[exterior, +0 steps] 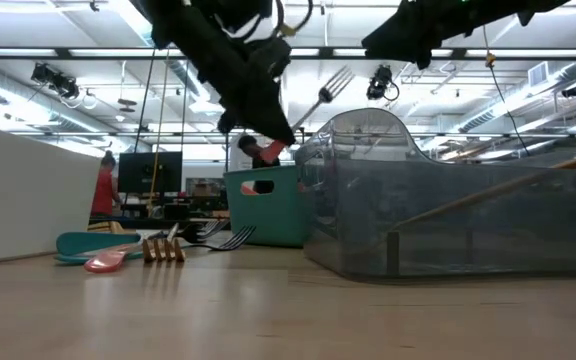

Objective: Sort silverware by color (type)
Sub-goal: Put the orange silver fork into the blue bin

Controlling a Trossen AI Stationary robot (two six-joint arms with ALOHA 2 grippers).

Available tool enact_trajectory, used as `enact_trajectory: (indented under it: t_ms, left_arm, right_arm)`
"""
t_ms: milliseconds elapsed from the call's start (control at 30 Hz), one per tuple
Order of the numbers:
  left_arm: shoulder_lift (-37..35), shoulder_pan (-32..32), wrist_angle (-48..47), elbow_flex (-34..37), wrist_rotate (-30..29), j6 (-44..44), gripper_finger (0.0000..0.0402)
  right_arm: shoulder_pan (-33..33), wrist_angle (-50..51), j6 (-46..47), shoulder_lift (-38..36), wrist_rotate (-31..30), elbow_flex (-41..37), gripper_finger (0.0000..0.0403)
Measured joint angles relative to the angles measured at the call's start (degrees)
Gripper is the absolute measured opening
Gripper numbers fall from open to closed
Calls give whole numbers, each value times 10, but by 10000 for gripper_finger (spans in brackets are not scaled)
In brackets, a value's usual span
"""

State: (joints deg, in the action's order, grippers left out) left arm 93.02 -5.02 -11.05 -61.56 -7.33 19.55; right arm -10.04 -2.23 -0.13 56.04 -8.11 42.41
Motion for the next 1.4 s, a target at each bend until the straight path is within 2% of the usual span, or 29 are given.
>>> enact_trajectory:
  t_ms: [300,433,500,700,833,1033,1200,1400]
  left_arm:
    - [39,-13,-240,-115,65,-4,14]
    - [65,-16,-299,-158,93,-7,15]
    - [79,-20,-311,-172,113,-12,16]
    - [123,-27,-355,-204,129,-37,18]
    - [140,-36,-352,-212,133,-51,19]
    - [141,-42,-354,-214,133,-57,20]
    - [141,-42,-355,-214,165,-66,20]
    - [139,-45,-437,-264,175,-68,20]
  right_arm:
    - [-19,3,-15,0,-11,0,174]
    - [-22,2,-16,0,-11,0,174]
    - [-22,3,-16,0,-11,0,174]
    - [-22,2,-15,0,-9,0,174]
    - [-22,3,-15,0,-8,0,174]
    - [-22,6,-15,0,-8,0,174]
    - [-22,6,-15,0,-8,0,174]
    - [-22,7,-7,0,-6,0,174]
